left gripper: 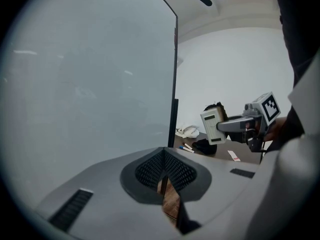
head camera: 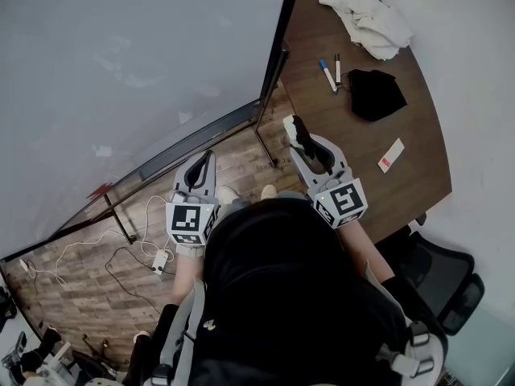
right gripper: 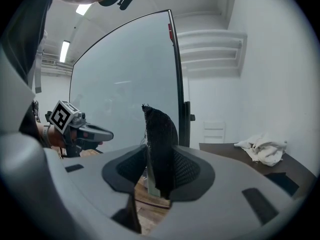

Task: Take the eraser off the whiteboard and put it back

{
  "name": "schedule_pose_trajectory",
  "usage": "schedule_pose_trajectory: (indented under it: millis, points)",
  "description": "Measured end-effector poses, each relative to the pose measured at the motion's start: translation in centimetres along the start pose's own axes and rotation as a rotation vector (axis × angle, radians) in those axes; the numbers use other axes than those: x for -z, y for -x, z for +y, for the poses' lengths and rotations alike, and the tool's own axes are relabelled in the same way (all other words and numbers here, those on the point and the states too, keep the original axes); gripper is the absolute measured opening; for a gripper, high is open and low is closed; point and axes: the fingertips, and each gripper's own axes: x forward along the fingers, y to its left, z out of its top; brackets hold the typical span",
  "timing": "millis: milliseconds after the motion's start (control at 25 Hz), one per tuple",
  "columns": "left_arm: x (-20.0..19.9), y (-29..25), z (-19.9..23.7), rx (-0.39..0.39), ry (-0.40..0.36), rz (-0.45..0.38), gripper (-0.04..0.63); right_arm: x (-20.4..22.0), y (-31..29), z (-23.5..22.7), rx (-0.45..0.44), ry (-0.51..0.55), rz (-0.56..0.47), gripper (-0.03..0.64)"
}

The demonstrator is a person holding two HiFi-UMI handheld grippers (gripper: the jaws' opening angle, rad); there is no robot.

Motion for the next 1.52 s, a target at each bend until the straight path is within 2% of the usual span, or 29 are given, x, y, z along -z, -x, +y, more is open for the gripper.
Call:
schedule_pose_trajectory:
  millis: [560, 1000, 1280, 1520]
  points:
    - [2.3, 4.3, 4.9, -0.095, 0.043, 0.007, 0.008, 0.6, -6.2, 4.8, -0.098, 0.085, 0.048, 0.156]
    - [4.5, 7.9, 9.0, -0.184, 0.089, 0.028, 0.008, 2.5, -12.0, 10.0, -0.174, 0.248, 0.121, 0.156]
    - [6.0, 10.3, 11.3, -0.230, 0.099, 0.021, 0.008, 4.2, -15.9, 13.6, -0.254, 0.334, 0.171, 0.158]
    - [7.3, 12.2, 12.6, -0.267, 0.126, 0.043, 0.008, 6.1, -19.0, 16.3, -0.307, 0.467, 0.217, 0.160]
